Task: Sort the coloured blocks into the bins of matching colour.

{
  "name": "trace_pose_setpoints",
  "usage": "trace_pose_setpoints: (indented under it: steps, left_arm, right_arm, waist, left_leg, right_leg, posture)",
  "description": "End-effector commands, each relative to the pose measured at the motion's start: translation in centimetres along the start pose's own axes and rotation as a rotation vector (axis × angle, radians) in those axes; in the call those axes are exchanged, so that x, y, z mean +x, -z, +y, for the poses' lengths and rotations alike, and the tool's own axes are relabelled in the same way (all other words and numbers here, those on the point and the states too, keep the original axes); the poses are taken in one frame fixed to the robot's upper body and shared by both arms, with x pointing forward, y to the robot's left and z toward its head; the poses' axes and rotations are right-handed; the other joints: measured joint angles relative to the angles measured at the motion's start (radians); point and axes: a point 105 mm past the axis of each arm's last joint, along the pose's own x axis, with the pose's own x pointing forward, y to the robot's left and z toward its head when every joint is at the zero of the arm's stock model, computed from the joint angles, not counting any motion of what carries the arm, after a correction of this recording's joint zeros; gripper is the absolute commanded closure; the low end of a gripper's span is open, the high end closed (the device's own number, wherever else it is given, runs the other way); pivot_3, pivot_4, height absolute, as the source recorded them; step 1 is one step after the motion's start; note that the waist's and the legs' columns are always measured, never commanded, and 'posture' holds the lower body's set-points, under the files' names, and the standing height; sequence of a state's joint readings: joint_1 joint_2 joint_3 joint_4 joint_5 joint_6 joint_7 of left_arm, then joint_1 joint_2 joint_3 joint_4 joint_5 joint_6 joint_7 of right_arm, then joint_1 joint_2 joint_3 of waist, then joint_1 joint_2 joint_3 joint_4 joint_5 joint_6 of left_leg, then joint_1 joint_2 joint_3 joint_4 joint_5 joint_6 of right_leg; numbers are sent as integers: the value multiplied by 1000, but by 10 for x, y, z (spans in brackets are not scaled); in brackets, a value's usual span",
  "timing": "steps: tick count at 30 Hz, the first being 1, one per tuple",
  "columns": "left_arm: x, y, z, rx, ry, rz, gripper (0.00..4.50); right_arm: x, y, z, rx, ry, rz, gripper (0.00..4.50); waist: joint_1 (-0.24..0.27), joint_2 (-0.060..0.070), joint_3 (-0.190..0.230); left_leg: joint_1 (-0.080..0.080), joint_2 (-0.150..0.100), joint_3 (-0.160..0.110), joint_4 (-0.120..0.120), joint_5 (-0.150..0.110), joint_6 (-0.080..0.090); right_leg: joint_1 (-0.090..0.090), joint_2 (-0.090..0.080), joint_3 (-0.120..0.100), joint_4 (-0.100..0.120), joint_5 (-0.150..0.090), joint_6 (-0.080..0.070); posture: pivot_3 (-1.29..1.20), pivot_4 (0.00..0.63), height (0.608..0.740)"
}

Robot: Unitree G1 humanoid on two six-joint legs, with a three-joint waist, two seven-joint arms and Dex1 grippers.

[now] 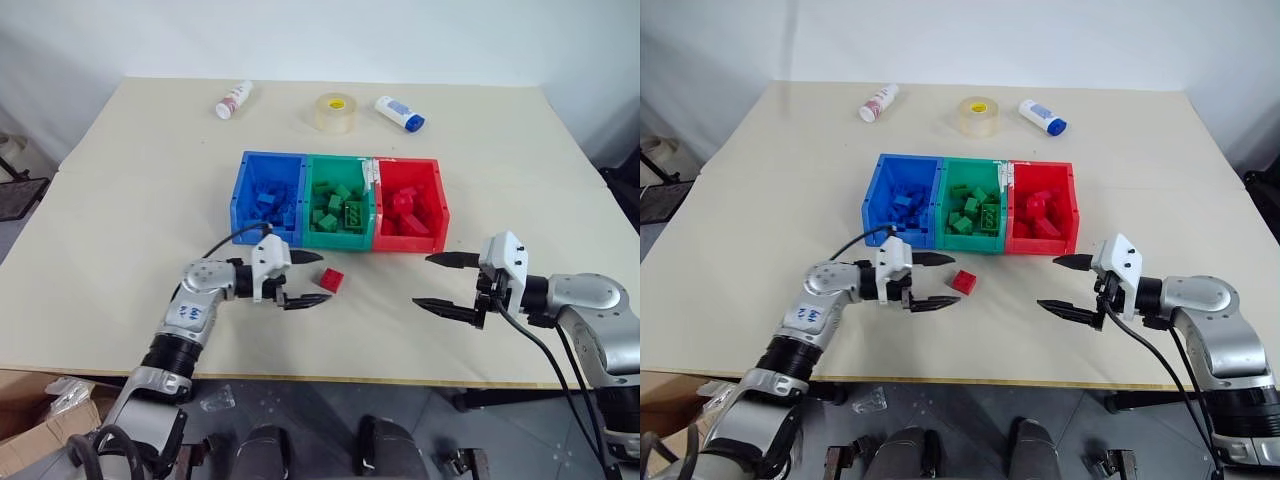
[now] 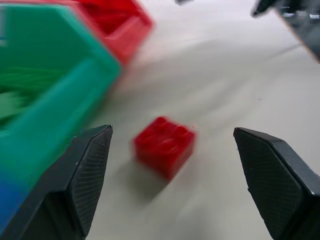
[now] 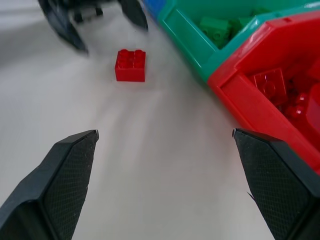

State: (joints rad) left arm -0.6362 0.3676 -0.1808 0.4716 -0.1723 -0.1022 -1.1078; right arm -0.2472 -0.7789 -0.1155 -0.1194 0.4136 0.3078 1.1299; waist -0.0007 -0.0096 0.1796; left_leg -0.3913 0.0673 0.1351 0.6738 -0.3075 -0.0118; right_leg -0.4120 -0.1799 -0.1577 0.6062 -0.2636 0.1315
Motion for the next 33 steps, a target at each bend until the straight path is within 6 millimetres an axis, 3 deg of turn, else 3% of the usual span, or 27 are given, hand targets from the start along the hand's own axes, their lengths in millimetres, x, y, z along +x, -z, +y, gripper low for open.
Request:
trace_pose_setpoints:
  steps: [1, 4, 11, 16, 21, 33]
  left_arm:
    - [11, -4, 6, 56, 36, 17, 376]
    - [20, 1, 9, 81, 50, 70, 559]
    - [23, 3, 10, 91, 86, 97, 2506]
    - [19, 2, 11, 91, 96, 93, 2553]
    - [27, -39, 29, 122, 32, -33, 2553]
    - [73, -130, 84, 133, -139, -197, 2553]
  right_arm:
    - [-11, -10, 1, -31, 44, -21, 0]
    - [-14, -9, 4, -26, 63, -18, 0]
    - [-20, -7, 9, -13, 101, -18, 0]
    - [-21, -8, 10, -10, 109, -32, 0]
    - [-25, -14, 13, 3, 105, -82, 0]
    - [-31, -17, 20, 22, 173, -144, 0]
  waist:
    - [0, 0, 0]
    - [1, 0, 0]
    - [0, 0, 0]
    - [0, 0, 0]
    - [2, 0, 0]
    - [26, -1, 0]
  left_leg:
    - [0, 0, 0, 0, 0, 0]
    - [0, 0, 0, 1, 0, 1]
    - [-1, 0, -1, 1, -1, 1]
    - [-1, 0, -1, 2, -1, 1]
    - [-2, 0, -1, 3, -1, 2]
    - [-12, -2, -7, 9, -2, 4]
  right_leg:
    - [0, 0, 0, 0, 0, 0]
    - [0, 0, 0, 0, 0, 0]
    - [0, 0, 0, 0, 0, 0]
    - [0, 0, 0, 0, 0, 0]
    - [0, 0, 0, 0, 0, 0]
    - [0, 0, -4, -5, 3, 5]
  posture:
    - [0, 150, 740]
    - [0, 150, 740]
    - [0, 150, 740]
    - [0, 150, 740]
    - [0, 150, 740]
    - [0, 150, 740]
